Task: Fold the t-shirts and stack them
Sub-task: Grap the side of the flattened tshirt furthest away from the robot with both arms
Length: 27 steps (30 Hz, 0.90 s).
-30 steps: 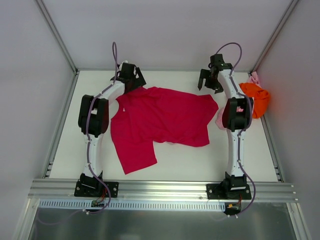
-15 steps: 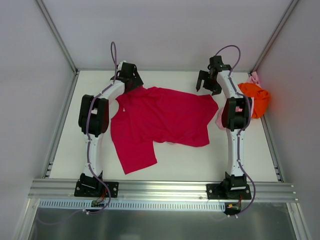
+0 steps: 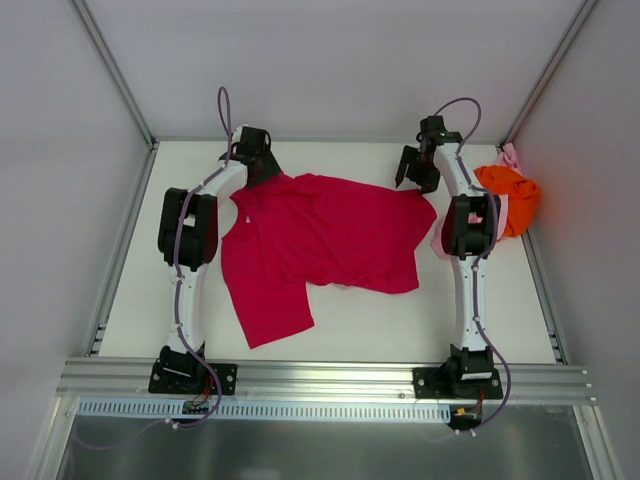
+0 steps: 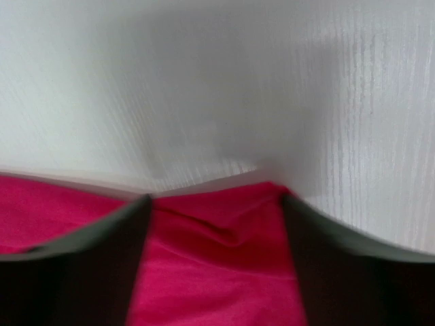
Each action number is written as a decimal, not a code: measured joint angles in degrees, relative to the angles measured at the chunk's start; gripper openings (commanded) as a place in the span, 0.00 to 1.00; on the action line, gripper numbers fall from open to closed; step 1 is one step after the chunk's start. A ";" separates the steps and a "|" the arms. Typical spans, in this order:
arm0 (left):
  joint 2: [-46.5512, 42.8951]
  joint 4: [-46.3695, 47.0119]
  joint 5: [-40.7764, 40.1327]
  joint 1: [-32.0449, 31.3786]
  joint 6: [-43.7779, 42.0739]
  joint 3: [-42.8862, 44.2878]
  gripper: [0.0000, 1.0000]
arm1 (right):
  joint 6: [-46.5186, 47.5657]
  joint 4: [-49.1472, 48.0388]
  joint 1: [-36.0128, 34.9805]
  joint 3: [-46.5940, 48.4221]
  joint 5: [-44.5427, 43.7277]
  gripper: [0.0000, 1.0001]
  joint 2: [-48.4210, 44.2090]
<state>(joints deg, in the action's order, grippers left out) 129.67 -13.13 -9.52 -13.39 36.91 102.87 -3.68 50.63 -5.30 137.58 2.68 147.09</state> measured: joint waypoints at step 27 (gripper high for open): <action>-3.80 6.43 -2.25 -0.46 0.63 -7.26 0.99 | 1.40 -9.25 1.11 -11.74 5.51 0.01 -4.92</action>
<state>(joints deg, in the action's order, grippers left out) 125.86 -6.70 -11.77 -13.85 37.54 95.61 -2.28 41.39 -4.19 125.84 8.19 142.17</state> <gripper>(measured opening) 0.986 0.028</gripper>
